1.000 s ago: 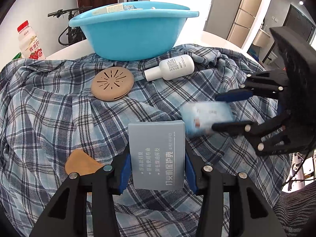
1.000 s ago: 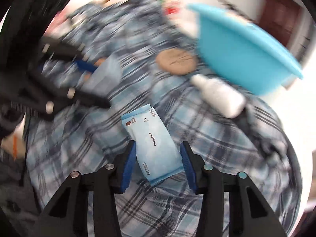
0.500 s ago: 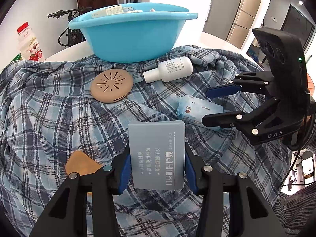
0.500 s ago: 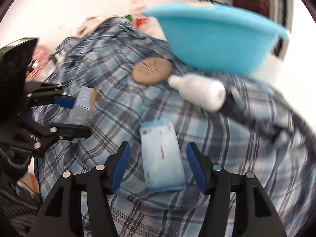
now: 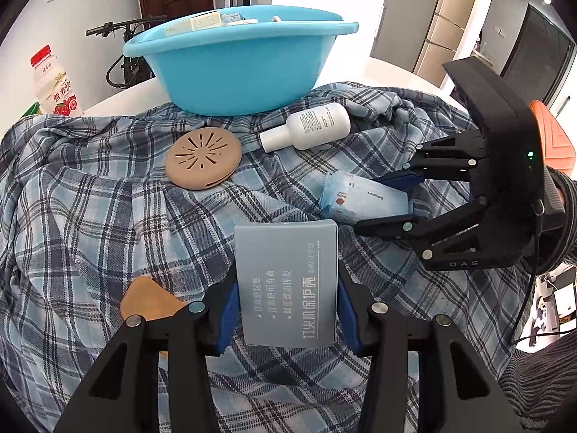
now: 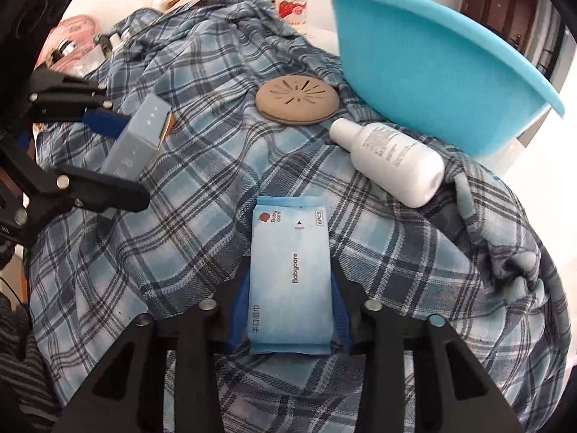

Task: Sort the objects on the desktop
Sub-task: 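Lift the wipes pack with the right gripper while the left gripper holds the box, then carry the grey-blue box and wipes pack toward the turquoise basin with both grippers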

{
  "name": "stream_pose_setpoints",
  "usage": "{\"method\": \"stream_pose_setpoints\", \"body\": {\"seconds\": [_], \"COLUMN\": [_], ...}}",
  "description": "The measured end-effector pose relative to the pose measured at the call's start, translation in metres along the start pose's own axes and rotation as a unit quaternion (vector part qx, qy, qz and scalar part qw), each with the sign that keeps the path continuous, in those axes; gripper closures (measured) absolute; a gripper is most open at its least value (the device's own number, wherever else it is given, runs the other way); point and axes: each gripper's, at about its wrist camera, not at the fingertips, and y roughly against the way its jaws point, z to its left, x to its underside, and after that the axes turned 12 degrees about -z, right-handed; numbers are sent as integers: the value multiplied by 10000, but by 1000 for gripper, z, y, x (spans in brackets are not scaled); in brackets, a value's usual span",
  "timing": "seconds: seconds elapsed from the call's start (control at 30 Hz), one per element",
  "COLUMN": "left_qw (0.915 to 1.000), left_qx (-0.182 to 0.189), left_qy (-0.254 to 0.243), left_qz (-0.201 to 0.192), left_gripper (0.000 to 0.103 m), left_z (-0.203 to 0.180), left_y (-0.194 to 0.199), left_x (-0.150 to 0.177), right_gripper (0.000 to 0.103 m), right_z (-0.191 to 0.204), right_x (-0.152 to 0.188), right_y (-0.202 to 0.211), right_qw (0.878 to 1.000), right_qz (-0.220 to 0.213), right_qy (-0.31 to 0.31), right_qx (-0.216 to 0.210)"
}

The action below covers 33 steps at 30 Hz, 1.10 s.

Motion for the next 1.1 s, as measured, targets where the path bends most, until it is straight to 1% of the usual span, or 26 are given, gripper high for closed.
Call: {"method": "stream_pose_setpoints", "body": {"seconds": [0.2, 0.27, 0.37, 0.43, 0.5, 0.6, 0.63, 0.7, 0.73, 0.77, 0.83, 0.87, 0.93, 1.1], "left_qw": [10000, 10000, 10000, 10000, 10000, 9997, 9995, 9994, 9994, 9993, 9990, 9987, 9982, 9979], "left_qx": [-29, -43, -26, -15, -24, -127, -191, -245, -273, -280, -288, -357, -453, -444], "left_qy": [18, 15, 0, -26, -60, -175, -204, -144, -16, 130, 253, 271, 220, 212], "left_qz": [16, 23, 1, -30, -70, -146, -156, -176, -193, -201, -209, -256, -322, -410], "left_gripper": [54, 54, 54, 54, 54, 54, 54, 54, 54, 54, 54, 54, 54, 54], "left_z": [3, 3, 1, -1, -4, -9, -11, -10, -7, -3, 1, 3, 2, 0], "left_y": [0, -1, -1, 0, 0, 1, 1, 1, 2, 3, 4, 5, 9, 15], "left_x": [-1, -2, -4, -6, -8, -8, -7, -7, -7, -8, -10, -11, -13, -15], "right_gripper": [66, 66, 66, 66, 66, 66, 66, 66, 66, 66, 66, 66, 66, 66], "right_z": [-2, -4, -4, -2, 1, 5, 7, 14, 16, 15, 12, 11, 12, 11], "right_x": [-7, -10, -14, -16, -14, -8, -7, -6, -6, -8, -10, -11, -13, -12], "right_y": [27, 37, 49, 51, 48, 45, 45, 47, 50, 54, 61, 63, 66, 67], "right_qw": [9993, 9986, 9975, 9977, 9978, 9970, 9964, 9927, 9896, 9879, 9877, 9875, 9875, 9880], "right_qz": [-304, -430, -569, -498, -347, -377, -400, -438, -490, -572, -689, -724, -770, -737], "right_qy": [-231, -280, -389, -425, -486, -619, -630, -464, -447, -553, -865, -953, -957, -989], "right_qx": [-12, 111, 154, 155, 276, 264, 405, 1027, 1275, 1331, 1108, 1026, 984, 928]}}
